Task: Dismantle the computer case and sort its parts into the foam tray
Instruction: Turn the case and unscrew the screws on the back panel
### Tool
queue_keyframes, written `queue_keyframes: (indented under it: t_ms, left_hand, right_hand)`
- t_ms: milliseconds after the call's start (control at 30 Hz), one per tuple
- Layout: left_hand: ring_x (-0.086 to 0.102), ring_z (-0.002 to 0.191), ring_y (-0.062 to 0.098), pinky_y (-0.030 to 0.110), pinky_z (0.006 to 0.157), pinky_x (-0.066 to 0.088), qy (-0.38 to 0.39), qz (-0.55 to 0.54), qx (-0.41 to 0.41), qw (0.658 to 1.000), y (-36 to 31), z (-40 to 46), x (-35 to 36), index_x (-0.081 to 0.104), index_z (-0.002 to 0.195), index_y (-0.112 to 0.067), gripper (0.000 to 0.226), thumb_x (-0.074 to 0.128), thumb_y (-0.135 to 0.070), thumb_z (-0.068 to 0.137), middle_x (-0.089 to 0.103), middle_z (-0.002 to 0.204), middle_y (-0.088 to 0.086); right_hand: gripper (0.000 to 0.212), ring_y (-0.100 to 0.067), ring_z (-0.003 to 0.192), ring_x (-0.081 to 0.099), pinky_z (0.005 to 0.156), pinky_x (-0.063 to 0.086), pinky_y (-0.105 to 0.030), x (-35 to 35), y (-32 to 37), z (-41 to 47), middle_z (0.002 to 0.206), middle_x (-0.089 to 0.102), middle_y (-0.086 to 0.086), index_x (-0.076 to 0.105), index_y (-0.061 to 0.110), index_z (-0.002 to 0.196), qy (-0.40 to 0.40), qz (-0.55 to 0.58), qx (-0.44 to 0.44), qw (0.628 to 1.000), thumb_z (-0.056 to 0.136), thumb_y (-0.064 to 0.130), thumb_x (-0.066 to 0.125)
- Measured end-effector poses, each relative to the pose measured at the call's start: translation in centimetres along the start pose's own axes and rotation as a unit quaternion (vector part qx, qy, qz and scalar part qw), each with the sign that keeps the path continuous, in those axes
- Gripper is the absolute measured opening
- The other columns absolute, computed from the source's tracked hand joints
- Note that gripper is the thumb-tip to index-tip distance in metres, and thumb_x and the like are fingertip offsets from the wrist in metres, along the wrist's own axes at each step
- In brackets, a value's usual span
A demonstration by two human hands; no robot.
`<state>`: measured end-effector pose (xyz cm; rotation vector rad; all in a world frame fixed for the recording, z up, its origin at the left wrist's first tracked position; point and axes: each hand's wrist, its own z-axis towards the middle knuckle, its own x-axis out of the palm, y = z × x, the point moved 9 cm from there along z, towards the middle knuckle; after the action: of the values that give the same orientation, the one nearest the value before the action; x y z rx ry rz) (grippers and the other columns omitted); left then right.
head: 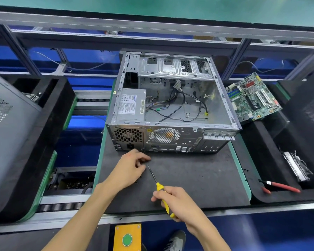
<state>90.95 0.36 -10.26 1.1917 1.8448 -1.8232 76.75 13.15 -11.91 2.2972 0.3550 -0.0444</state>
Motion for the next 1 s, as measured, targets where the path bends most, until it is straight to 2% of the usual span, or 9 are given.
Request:
queue_keyframes:
  t_ms: [200,300,367,467,567,667,733,833,1000]
  left_hand:
    - [0.055,0.076,0.007,0.024,0.076,0.046,-0.001,0.045,0.066,0.997,-1.6,0.5,0.1,0.078,0.092,-0.018,0.009,0.071,-0.013,0.088,0.060,0.089,-0.007]
    - [0.059,0.074,0.005,0.017,0.072,0.046,-0.011,-0.005,0.057,0.998,-1.4,0.4,-0.2,0.077,0.096,-0.021,0.012,0.073,-0.013,0.087,0.066,0.088,-0.010]
    - [0.059,0.076,0.000,0.009,0.069,0.044,0.010,-0.046,0.053,0.997,-1.3,0.2,0.1,0.076,0.103,-0.024,0.020,0.074,-0.012,0.087,0.067,0.089,-0.016]
    - [0.060,0.082,-0.004,0.008,0.073,0.042,0.017,-0.015,0.076,0.997,-2.1,0.1,0.2,0.078,0.097,-0.023,0.015,0.072,-0.013,0.089,0.066,0.088,-0.020]
    - [0.062,0.086,0.002,0.013,0.080,0.045,-0.013,0.015,0.033,0.999,-0.9,0.2,-1.1,0.079,0.095,-0.022,0.013,0.069,-0.014,0.091,0.070,0.093,-0.014]
    - [0.060,0.081,-0.001,0.001,0.072,0.038,0.003,0.046,-0.009,0.999,1.0,-0.3,-2.1,0.079,0.096,-0.024,0.012,0.071,-0.017,0.090,0.070,0.090,-0.015]
    - [0.058,0.074,-0.002,0.000,0.066,0.036,0.035,0.068,-0.026,0.997,1.5,-0.9,-2.2,0.079,0.097,-0.024,0.013,0.072,-0.018,0.088,0.066,0.083,-0.018]
    - [0.059,0.067,0.001,0.004,0.063,0.039,0.068,0.073,-0.036,0.994,1.3,-1.8,-1.9,0.079,0.099,-0.023,0.014,0.074,-0.018,0.086,0.064,0.078,-0.017]
    - [0.056,0.067,0.001,0.014,0.074,0.049,0.088,0.083,-0.052,0.991,0.5,-3.1,-0.6,0.073,0.101,-0.022,0.021,0.079,-0.029,0.082,0.065,0.086,-0.012]
  right_hand:
    - [0.025,0.001,0.047,0.043,0.042,0.031,-0.012,-0.4,0.7,-0.1,0.055,0.048,0.014,0.077,0.030,0.082,-0.007,0.000,-0.019,1.000,0.095,0.044,0.061]
    - [0.025,-0.001,0.055,0.046,0.043,0.032,-0.013,-1.1,0.4,-0.2,0.060,0.050,0.014,0.077,0.030,0.084,-0.014,-0.002,-0.014,1.000,0.095,0.045,0.060]
    - [0.025,0.000,0.047,0.041,0.042,0.032,-0.015,-1.2,0.4,-0.2,0.060,0.048,0.012,0.077,0.028,0.085,-0.006,0.008,-0.012,1.000,0.094,0.045,0.061]
    - [0.024,0.001,0.043,0.040,0.041,0.031,-0.014,-1.0,0.4,-0.3,0.057,0.047,0.014,0.077,0.028,0.085,0.002,0.006,-0.013,1.000,0.094,0.044,0.061]
    - [0.024,0.005,0.045,0.045,0.042,0.032,-0.010,-1.4,0.4,-0.4,0.054,0.051,0.017,0.077,0.028,0.086,0.003,-0.003,-0.017,1.000,0.094,0.044,0.061]
    - [0.032,-0.002,0.053,0.046,0.050,0.036,-0.017,-3.4,0.2,-0.2,0.053,0.049,0.015,0.069,0.019,0.079,-0.063,-0.054,-0.032,0.996,0.093,0.046,0.062]
    - [0.035,-0.011,0.059,0.048,0.057,0.038,-0.028,-4.7,0.8,0.1,0.057,0.050,0.013,0.054,0.021,0.074,-0.143,-0.184,-0.066,0.970,0.095,0.048,0.061]
    - [0.027,-0.021,0.083,0.061,0.067,0.042,-0.035,-5.1,2.1,0.2,0.089,0.062,0.010,0.045,0.030,0.099,-0.234,-0.342,-0.081,0.907,0.095,0.054,0.056]
    - [0.038,-0.015,0.085,0.058,0.066,0.037,-0.031,-4.7,2.9,0.5,0.107,0.052,0.013,0.041,0.035,0.115,-0.275,-0.355,-0.106,0.887,0.092,0.056,0.062]
